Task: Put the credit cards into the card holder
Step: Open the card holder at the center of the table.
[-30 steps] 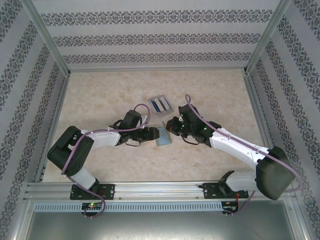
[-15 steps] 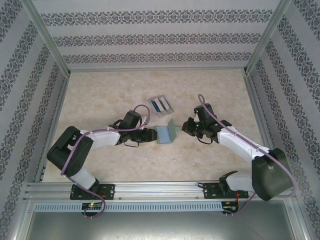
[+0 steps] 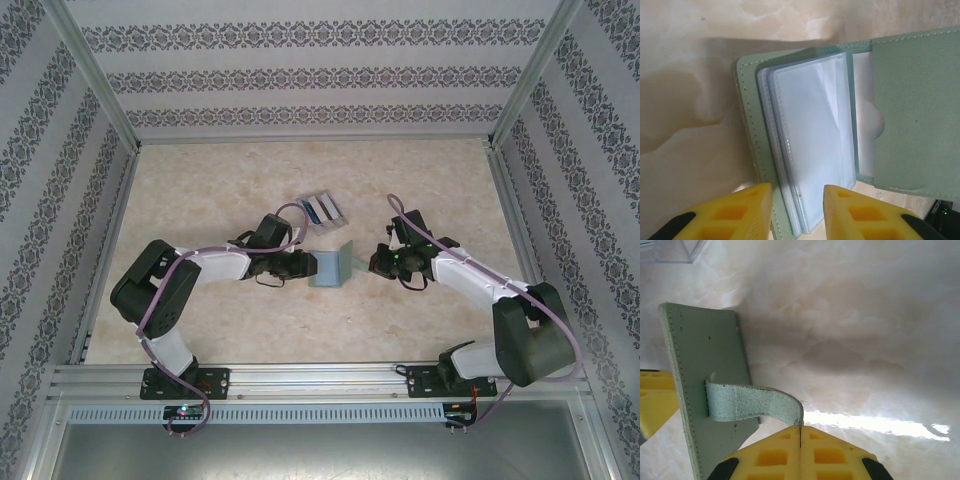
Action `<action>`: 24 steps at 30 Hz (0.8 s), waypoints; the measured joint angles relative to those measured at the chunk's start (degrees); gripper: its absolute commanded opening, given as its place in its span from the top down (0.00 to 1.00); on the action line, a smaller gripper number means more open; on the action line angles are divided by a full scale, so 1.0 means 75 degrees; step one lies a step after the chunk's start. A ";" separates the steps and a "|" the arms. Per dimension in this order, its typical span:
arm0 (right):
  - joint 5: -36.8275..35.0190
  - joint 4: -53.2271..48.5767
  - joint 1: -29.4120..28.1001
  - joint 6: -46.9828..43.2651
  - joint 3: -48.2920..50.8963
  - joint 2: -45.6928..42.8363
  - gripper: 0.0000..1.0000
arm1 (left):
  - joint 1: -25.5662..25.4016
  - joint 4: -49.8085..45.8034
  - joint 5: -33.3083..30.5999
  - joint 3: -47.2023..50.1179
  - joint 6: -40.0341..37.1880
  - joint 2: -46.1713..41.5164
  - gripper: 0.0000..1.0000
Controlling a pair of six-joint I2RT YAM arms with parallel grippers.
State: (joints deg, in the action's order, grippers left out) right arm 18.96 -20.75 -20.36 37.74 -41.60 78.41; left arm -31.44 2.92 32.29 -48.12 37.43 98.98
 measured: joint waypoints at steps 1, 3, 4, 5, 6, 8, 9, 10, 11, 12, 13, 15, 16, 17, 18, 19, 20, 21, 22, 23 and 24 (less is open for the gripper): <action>-0.0038 -0.0023 0.0006 -0.0047 0.0000 0.0000 1.00 | 0.0000 -0.0050 -0.0003 -0.0029 -0.0023 -0.0003 0.62; -0.0076 -0.0055 0.0055 -0.0122 0.0000 0.0003 1.00 | 0.0000 -0.0201 -0.0050 -0.0096 -0.0055 0.0000 0.60; -0.0090 -0.0082 0.0096 -0.0157 0.0000 0.0003 1.00 | 0.0003 -0.0306 -0.0061 -0.0140 -0.0079 0.0000 0.60; -0.0096 -0.0099 0.0102 -0.0189 0.0000 0.0003 1.00 | 0.0003 -0.0341 -0.0058 -0.0163 -0.0087 0.0000 0.60; -0.0125 -0.0114 0.0102 -0.0230 0.0000 0.0003 1.00 | 0.0003 -0.0376 -0.0055 -0.0187 -0.0108 0.0000 0.60; -0.0154 -0.0114 0.0102 -0.0274 0.0000 0.0006 1.00 | 0.0003 -0.0455 -0.0058 -0.0224 -0.0137 -0.0003 0.60; -0.0181 -0.0114 0.0117 -0.0306 0.0000 0.0029 1.00 | 0.0003 -0.0490 -0.0067 -0.0236 -0.0154 -0.0003 0.60; -0.0207 -0.0119 0.0149 -0.0370 0.0000 0.0087 1.00 | 0.0003 -0.0519 -0.0087 -0.0236 -0.0163 0.0000 0.60; -0.0233 -0.0134 0.0152 -0.0420 -0.0003 0.0149 1.00 | 0.0003 -0.0542 -0.0087 -0.0236 -0.0163 -0.0003 0.60; -0.0297 -0.0184 0.0154 -0.0478 -0.0015 0.0242 1.00 | 0.0003 -0.0565 -0.0087 -0.0236 -0.0166 0.0000 0.62; -0.0353 -0.0219 0.0175 -0.0513 -0.0015 0.0335 1.00 | 0.0003 -0.0583 -0.0082 -0.0239 -0.0166 -0.0003 0.65; -0.0428 -0.0248 0.0189 -0.0574 -0.0015 0.0440 1.00 | 0.0003 -0.0600 -0.0061 -0.0239 -0.0201 -0.0003 0.73; -0.0440 -0.0245 0.0201 -0.0618 -0.0017 0.0469 1.00 | 0.0003 -0.0600 -0.0017 -0.0242 -0.0219 0.0000 0.75; -0.0469 -0.0268 0.0201 -0.0641 -0.0032 0.0501 1.00 | 0.0003 -0.0600 0.0032 -0.0245 -0.0248 -0.0003 0.76; -0.0498 -0.0297 0.0201 -0.0667 -0.0058 0.0539 1.00 | 0.0003 -0.0597 0.0096 -0.0254 -0.0248 0.0000 0.79; -0.0527 -0.0297 0.0201 -0.0685 -0.0076 0.0571 1.00 | 0.0006 -0.0595 0.0172 -0.0265 -0.0248 0.0000 0.85; -0.0545 -0.0291 0.0201 -0.0691 -0.0085 0.0597 1.00 | 0.0006 -0.0592 0.0248 -0.0274 -0.0251 -0.0003 0.92; -0.0551 -0.0291 0.0201 -0.0688 -0.0085 0.0618 1.00 | 0.0006 -0.0589 0.0329 -0.0286 -0.0262 0.0000 0.99; -0.0551 -0.0289 0.0201 -0.0688 -0.0085 0.0638 1.00 | 0.0006 -0.0586 0.0431 -0.0303 -0.0265 -0.0003 1.00; -0.0551 -0.0289 0.0201 -0.0688 -0.0085 0.0656 1.00 | 0.0006 -0.0580 0.0504 -0.0326 -0.0277 -0.0003 1.00; -0.0551 -0.0289 0.0201 -0.0688 -0.0085 0.0679 0.97 | 0.0006 -0.0565 0.0562 -0.0350 -0.0300 -0.0003 1.00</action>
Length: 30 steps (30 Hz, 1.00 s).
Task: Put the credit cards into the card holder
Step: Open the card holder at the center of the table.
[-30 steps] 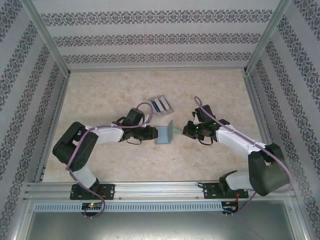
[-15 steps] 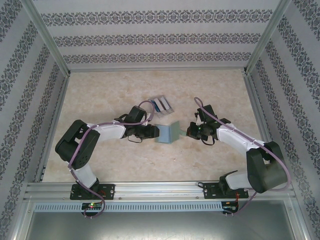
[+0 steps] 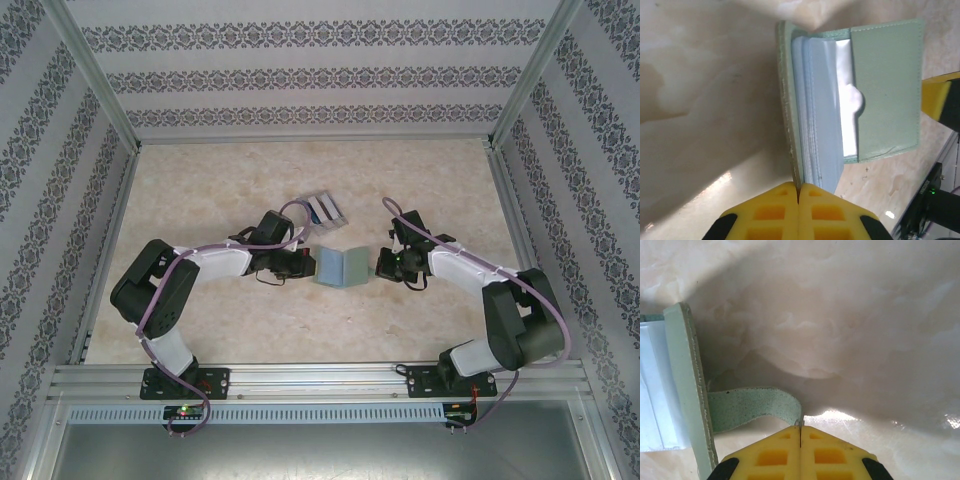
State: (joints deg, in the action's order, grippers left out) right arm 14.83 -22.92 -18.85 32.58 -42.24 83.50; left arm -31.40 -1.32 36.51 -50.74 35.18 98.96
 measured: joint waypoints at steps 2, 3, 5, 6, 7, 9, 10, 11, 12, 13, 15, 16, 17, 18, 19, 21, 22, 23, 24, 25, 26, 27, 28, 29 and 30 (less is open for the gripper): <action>0.0000 -0.0003 0.0000 0.0000 0.0000 0.0020 0.91 | 0.0000 0.0003 0.0117 -0.0055 -0.0006 0.0000 1.00; 0.0000 0.0003 0.0000 0.0000 0.0000 0.0017 0.84 | 0.0000 0.0003 0.0169 -0.0073 -0.0006 -0.0006 1.00; -0.0003 0.0032 -0.0003 -0.0038 0.0000 0.0003 0.69 | 0.0000 0.0003 0.0224 -0.0082 -0.0006 -0.0035 1.00; -0.0044 0.0026 -0.0006 -0.0055 0.0000 -0.0035 0.64 | 0.0000 0.0003 0.0230 -0.0082 -0.0003 -0.0064 1.00; -0.0125 -0.0009 -0.0006 -0.0070 0.0000 -0.0137 0.61 | 0.0000 0.0006 0.0256 -0.0082 0.0003 -0.0102 1.00; -0.0344 -0.0093 -0.0003 -0.0061 0.0009 -0.0513 0.58 | 0.0000 0.0017 0.0286 -0.0082 0.0044 -0.0172 1.00; -0.0466 -0.0117 -0.0003 -0.0029 0.0026 -0.0854 0.57 | 0.0000 0.0029 0.0297 -0.0079 0.0070 -0.0210 1.00; -0.0516 -0.0114 -0.0003 -0.0029 0.0050 -0.1142 0.56 | 0.0000 0.0055 0.0300 -0.0061 0.0111 -0.0251 1.00; -0.0533 -0.0119 -0.0006 -0.0026 0.0061 -0.1495 0.54 | 0.0000 0.0070 0.0300 -0.0044 0.0146 -0.0300 1.00; -0.0533 -0.0108 -0.0023 -0.0029 0.0064 -0.1853 0.52 | 0.0000 0.0093 0.0300 -0.0012 0.0172 -0.0344 1.00; -0.0458 -0.0017 -0.0122 0.0006 0.0064 -0.2311 0.47 | 0.0000 0.0122 0.0303 0.0023 0.0227 -0.0370 1.00; -0.0367 0.0052 -0.0230 0.0032 0.0064 -0.2454 0.44 | 0.0000 0.0122 0.0306 0.0032 0.0259 -0.0370 1.00; -0.0262 0.0114 -0.0350 0.0038 0.0055 -0.2500 0.42 | 0.0000 0.0119 0.0306 0.0038 0.0283 -0.0370 1.00; -0.0114 0.0175 -0.0498 0.0029 0.0038 -0.2480 0.40 | 0.0000 0.0128 0.0306 0.0041 0.0303 -0.0370 1.00; 0.0085 0.0216 -0.0664 0.0012 -0.0015 -0.2375 0.38 | 0.0000 0.0149 0.0306 0.0050 0.0321 -0.0370 1.00; 0.0493 0.0315 -0.0947 -0.0012 -0.0207 -0.1973 0.37 | 0.0000 0.0207 0.0309 0.0050 0.0353 -0.0361 1.00; 0.0723 0.0443 -0.1078 -0.0012 -0.0318 -0.1670 0.35 | 0.0000 0.0245 0.0323 0.0050 0.0367 -0.0353 1.00; 0.0927 0.0583 -0.1166 -0.0006 -0.0402 -0.1373 0.31 | 0.0000 0.0271 0.0335 0.0050 0.0370 -0.0341 1.00; 0.1148 0.0731 -0.1247 -0.0026 -0.0487 -0.1026 0.26 | 0.0000 0.0289 0.0335 0.0050 0.0373 -0.0326 1.00; 0.1343 0.0839 -0.1300 -0.0041 -0.0562 -0.0691 0.25 | 0.0000 0.0294 0.0335 0.0050 0.0379 -0.0318 1.00; 0.1489 0.0924 -0.1320 -0.0035 -0.0612 -0.0417 0.25 | 0.0000 0.0300 0.0332 0.0050 0.0402 -0.0315 1.00; 0.1641 0.1011 -0.1320 -0.0029 -0.0656 -0.0108 0.25 | 0.0000 0.0321 0.0335 0.0050 0.0425 -0.0312 1.00; 0.1746 0.1099 -0.1320 -0.0029 -0.0662 0.0114 0.25 | 0.0000 0.0353 0.0338 0.0050 0.0446 -0.0309 1.00; 0.1827 0.1157 -0.1317 -0.0029 -0.0664 0.0283 0.25 | 0.0000 0.0385 0.0338 0.0050 0.0463 -0.0303 1.00; 0.1920 0.1207 -0.1320 -0.0026 -0.0676 0.0458 0.26 | 0.0000 0.0417 0.0338 0.0050 0.0490 -0.0300 1.00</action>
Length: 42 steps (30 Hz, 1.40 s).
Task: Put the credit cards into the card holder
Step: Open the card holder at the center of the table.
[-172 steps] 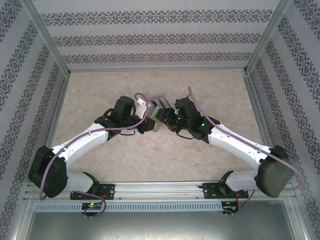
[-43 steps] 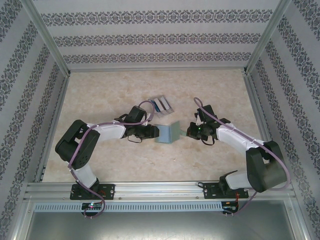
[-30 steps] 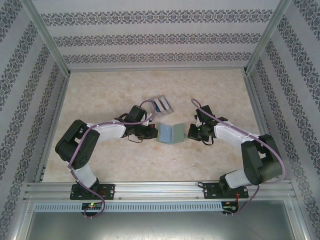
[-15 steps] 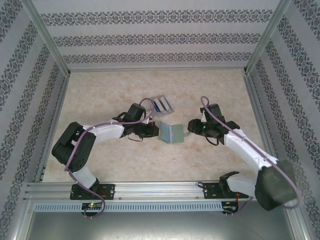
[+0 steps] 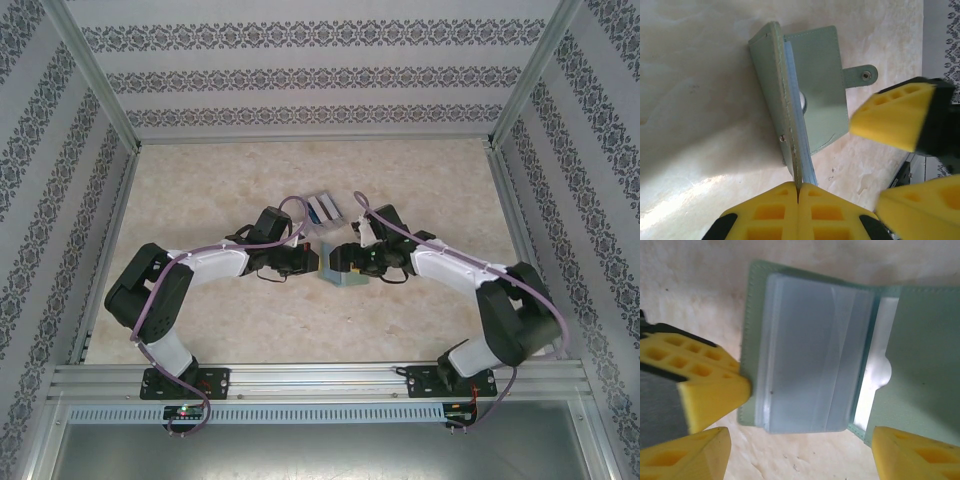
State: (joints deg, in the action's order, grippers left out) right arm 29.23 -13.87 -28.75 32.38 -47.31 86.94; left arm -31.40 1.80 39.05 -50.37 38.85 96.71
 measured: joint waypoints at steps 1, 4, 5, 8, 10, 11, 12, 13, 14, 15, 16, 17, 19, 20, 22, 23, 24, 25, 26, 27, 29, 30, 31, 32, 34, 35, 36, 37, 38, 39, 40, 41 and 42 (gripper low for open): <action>0.0087 0.0017 0.0000 0.0000 -0.0047 0.0184 0.26 | 0.0000 0.0026 0.0000 0.0003 0.0032 0.0000 1.00; 0.0239 0.0119 -0.0003 -0.0003 -0.0239 0.0624 0.27 | 0.0000 0.0137 0.0000 0.0032 0.0119 0.0009 1.00; 0.0254 0.0166 -0.0003 0.0000 -0.0277 0.0708 0.28 | 0.0000 0.0178 0.0009 0.0038 0.0149 0.0020 1.00; 0.0294 0.0294 -0.0003 0.0009 -0.0367 0.0930 0.33 | 0.0000 0.0300 0.0076 0.0067 0.0236 0.0055 1.00; 0.0294 0.0376 -0.0003 0.0032 -0.0431 0.1107 0.36 | 0.0000 0.0370 0.0111 0.0119 0.0265 0.0058 1.00; 0.0291 0.0405 -0.0003 0.0035 -0.0434 0.1154 0.37 | 0.0000 0.0385 0.0125 0.0134 0.0268 0.0058 1.00; 0.0291 0.0408 -0.0003 0.0035 -0.0434 0.1189 0.40 | 0.0000 0.0385 0.0137 0.0140 0.0268 0.0061 1.00; 0.0286 0.0402 -0.0003 0.0038 -0.0434 0.1204 0.41 | 0.0000 0.0388 0.0140 0.0143 0.0268 0.0064 1.00; 0.0277 0.0402 -0.0003 0.0029 -0.0434 0.1209 0.42 | 0.0000 0.0393 0.0140 0.0152 0.0268 0.0067 1.00; 0.0251 0.0399 -0.0003 0.0026 -0.0434 0.1212 0.43 | 0.0000 0.0402 0.0140 0.0160 0.0268 0.0067 1.00; 0.0219 0.0396 -0.0003 0.0023 -0.0437 0.1215 0.44 | 0.0003 0.0431 0.0140 0.0175 0.0274 0.0067 1.00; 0.0175 0.0393 -0.0003 0.0023 -0.0434 0.1218 0.45 | 0.0003 0.0458 0.0146 0.0187 0.0289 0.0079 1.00; 0.0061 0.0393 -0.0003 0.0032 -0.0434 0.1215 0.49 | 0.0003 0.0498 0.0169 0.0187 0.0289 0.0128 1.00; 0.0017 0.0393 -0.0003 0.0029 -0.0434 0.1218 0.51 | 0.0003 0.0501 0.0169 0.0187 0.0289 0.0143 1.00; -0.0047 0.0391 -0.0003 0.0026 -0.0434 0.1215 0.53 | 0.0003 0.0504 0.0166 0.0187 0.0289 0.0146 1.00; -0.0085 0.0393 -0.0003 0.0026 -0.0428 0.1215 0.54 | 0.0003 0.0507 0.0166 0.0187 0.0289 0.0146 1.00; -0.0128 0.0396 -0.0003 0.0026 -0.0420 0.1215 0.55 | 0.0003 0.0507 0.0166 0.0187 0.0289 0.0152 1.00; -0.0160 0.0405 0.0000 0.0026 -0.0402 0.1212 0.56 | 0.0003 0.0507 0.0166 0.0187 0.0286 0.0160 1.00; -0.0181 0.0408 0.0000 0.0023 -0.0379 0.1201 0.57 | 0.0003 0.0504 0.0166 0.0187 0.0283 0.0169 1.00; -0.0184 0.0399 0.0006 0.0026 -0.0361 0.1192 0.58 | 0.0003 0.0501 0.0163 0.0187 0.0274 0.0175 1.00; -0.0187 0.0402 0.0017 0.0023 -0.0347 0.1186 0.59 | 0.0009 0.0501 0.0163 0.0187 0.0256 0.0178 1.00; -0.0201 0.0402 0.0017 0.0023 -0.0341 0.1186 0.60 | 0.0017 0.0501 0.0166 0.0187 0.0256 0.0181 0.98; -0.0242 0.0396 0.0020 0.0023 -0.0335 0.1186 0.60 | 0.0035 0.0501 0.0166 0.0187 0.0256 0.0192 0.89; -0.0277 0.0396 0.0020 0.0023 -0.0332 0.1186 0.61 | 0.0052 0.0501 0.0163 0.0187 0.0230 0.0207 0.79; -0.0388 0.0373 0.0020 0.0020 -0.0332 0.1186 0.61 | 0.0085 0.0501 0.0137 0.0189 0.0207 0.0251 0.63; -0.0420 0.0353 0.0020 0.0020 -0.0332 0.1186 0.61 | 0.0090 0.0504 0.0122 0.0204 0.0207 0.0256 0.60; -0.0452 0.0338 0.0020 0.0017 -0.0332 0.1186 0.61 | 0.0102 0.0504 0.0105 0.0230 0.0221 0.0256 0.57; -0.0478 0.0338 0.0020 0.0017 -0.0323 0.1183 0.61 | 0.0102 0.0507 0.0093 0.0245 0.0233 0.0256 0.55; -0.0501 0.0338 0.0017 0.0017 -0.0315 0.1183 0.61 | 0.0102 0.0507 0.0082 0.0251 0.0230 0.0259 0.55; -0.0522 0.0338 0.0017 0.0017 -0.0309 0.1183 0.61 | 0.0102 0.0507 0.0082 0.0251 0.0230 0.0259 0.53; -0.0525 0.0335 0.0017 0.0017 -0.0309 0.1183 0.62 | 0.0102 0.0510 0.0082 0.0248 0.0230 0.0259 0.52; -0.0525 0.0338 0.0017 0.0017 -0.0309 0.1183 0.63 | 0.0102 0.0513 0.0082 0.0248 0.0233 0.0268 0.52; -0.0525 0.0341 0.0017 0.0015 -0.0306 0.1183 0.64 | 0.0102 0.0522 0.0085 0.0248 0.0239 0.0291 0.52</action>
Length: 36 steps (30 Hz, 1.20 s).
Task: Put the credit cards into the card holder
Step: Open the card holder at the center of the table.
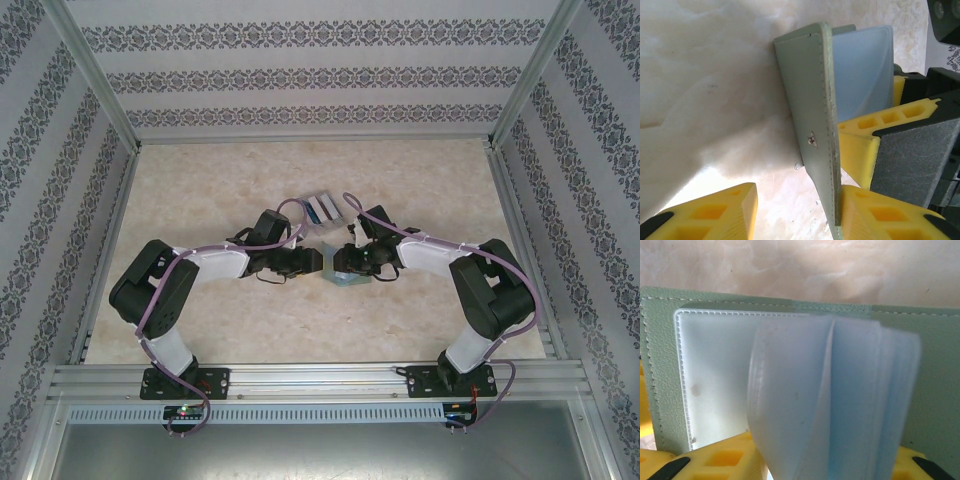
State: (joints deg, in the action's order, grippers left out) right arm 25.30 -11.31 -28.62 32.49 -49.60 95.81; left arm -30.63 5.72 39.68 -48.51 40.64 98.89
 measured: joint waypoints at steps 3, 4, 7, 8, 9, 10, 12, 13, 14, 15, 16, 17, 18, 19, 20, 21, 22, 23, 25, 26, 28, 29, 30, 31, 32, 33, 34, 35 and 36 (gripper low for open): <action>0.0000 0.0061 0.0000 0.0003 0.0047 -0.0003 0.67 | 0.0000 0.0096 0.0070 -0.0052 0.0041 0.0198 0.48; 0.0003 0.0058 -0.0003 0.0006 0.0052 -0.0003 0.68 | 0.0000 0.0114 0.0090 -0.0085 0.0052 0.0306 0.47; 0.0006 0.0061 -0.0003 -0.0003 0.0052 -0.0009 0.69 | 0.0000 0.0137 0.0087 -0.0099 0.0087 0.0475 0.56; 0.0006 0.0064 -0.0006 -0.0017 0.0055 -0.0012 0.69 | 0.0000 0.0137 0.0090 -0.0102 0.0117 0.0501 0.68; 0.0003 0.0067 -0.0006 -0.0023 0.0061 -0.0015 0.69 | 0.0000 0.0137 0.0096 -0.0102 0.0117 0.0504 0.77; 0.0003 0.0061 -0.0003 -0.0029 0.0070 -0.0023 0.69 | 0.0000 0.0134 0.0105 -0.0117 0.0096 0.0504 0.84; 0.0003 0.0055 -0.0003 -0.0064 0.0076 -0.0029 0.65 | 0.0000 0.0143 0.0111 -0.0160 0.0076 0.0504 0.93; -0.0006 0.0032 -0.0003 -0.0108 0.0076 -0.0050 0.62 | 0.0000 0.0157 0.0108 -0.0169 0.0076 0.0504 0.97; -0.0035 0.0012 -0.0003 -0.0163 0.0087 -0.0102 0.61 | 0.0000 0.0157 0.0108 -0.0172 0.0058 0.0504 1.00; -0.0061 -0.0003 -0.0003 -0.0195 0.0111 -0.0187 0.59 | 0.0000 0.0157 0.0108 -0.0175 0.0044 0.0504 1.00; -0.0073 -0.0003 0.0000 -0.0277 0.0166 -0.0321 0.57 | 0.0000 0.0154 0.0108 -0.0178 0.0032 0.0504 1.00; -0.0146 -0.0052 0.0000 -0.0388 0.0221 -0.0501 0.55 | 0.0000 0.0157 0.0108 -0.0178 0.0032 0.0504 1.00; -0.0262 -0.0125 0.0000 -0.0487 0.0251 -0.0673 0.53 | 0.0000 0.0154 0.0105 -0.0178 0.0032 0.0504 1.00; -0.0425 -0.0219 0.0003 -0.0603 0.0283 -0.0883 0.50 | 0.0000 0.0157 0.0105 -0.0175 0.0035 0.0504 1.00; -0.0685 -0.0335 0.0003 -0.0740 0.0318 -0.1148 0.48 | 0.0000 0.0163 0.0102 -0.0166 0.0038 0.0501 1.00; -0.0903 -0.0417 0.0003 -0.0845 0.0353 -0.1378 0.48 | 0.0000 0.0163 0.0099 -0.0154 0.0038 0.0495 1.00; -0.1189 -0.0527 0.0017 -0.0953 0.0399 -0.1649 0.48 | 0.0000 0.0160 0.0099 -0.0146 0.0038 0.0495 1.00; -0.1478 -0.0650 0.0044 -0.1005 0.0440 -0.1926 0.48 | 0.0000 0.0160 0.0099 -0.0137 0.0038 0.0495 1.00; -0.1964 -0.0915 0.0105 -0.1072 0.0452 -0.2346 0.48 | 0.0000 0.0163 0.0096 -0.0108 0.0038 0.0478 1.00; -0.2180 -0.1026 0.0114 -0.1084 0.0452 -0.2527 0.48 | 0.0000 0.0163 0.0093 -0.0079 0.0038 0.0458 1.00; -0.2521 -0.1207 0.0012 -0.1107 0.0449 -0.2841 0.48 | 0.0000 0.0163 0.0093 -0.0038 0.0038 0.0414 0.99; -0.2608 -0.1247 -0.0128 -0.1102 0.0443 -0.2973 0.48 | 0.0000 0.0160 0.0099 -0.0032 0.0038 0.0399 0.99; -0.2623 -0.1236 -0.0248 -0.1070 0.0425 -0.3031 0.48 | 0.0000 0.0160 0.0111 -0.0032 0.0035 0.0393 0.98; -0.2562 -0.1195 -0.0373 -0.1005 0.0388 -0.3040 0.47 | 0.0000 0.0160 0.0111 -0.0032 0.0029 0.0391 0.97; -0.2387 -0.1125 -0.0446 -0.0906 0.0344 -0.2973 0.47 | 0.0000 0.0160 0.0111 -0.0032 0.0029 0.0385 0.97; -0.2194 -0.1032 -0.0504 -0.0801 0.0294 -0.2862 0.47 | 0.0000 0.0163 0.0111 -0.0032 0.0032 0.0382 0.95; -0.1926 -0.0877 -0.0525 -0.0685 0.0227 -0.2643 0.46 | 0.0000 0.0163 0.0114 -0.0032 0.0029 0.0379 0.93; -0.1687 -0.0685 -0.0536 -0.0551 0.0175 -0.2349 0.45 | 0.0000 0.0163 0.0117 -0.0032 0.0020 0.0379 0.89; -0.1510 -0.0542 -0.0539 -0.0472 0.0140 -0.2104 0.44 | 0.0000 0.0160 0.0122 -0.0032 0.0020 0.0379 0.86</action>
State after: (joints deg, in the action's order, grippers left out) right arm 13.98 -15.38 -32.67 28.95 -48.56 80.03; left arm -30.63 6.92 40.60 -48.75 40.80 101.73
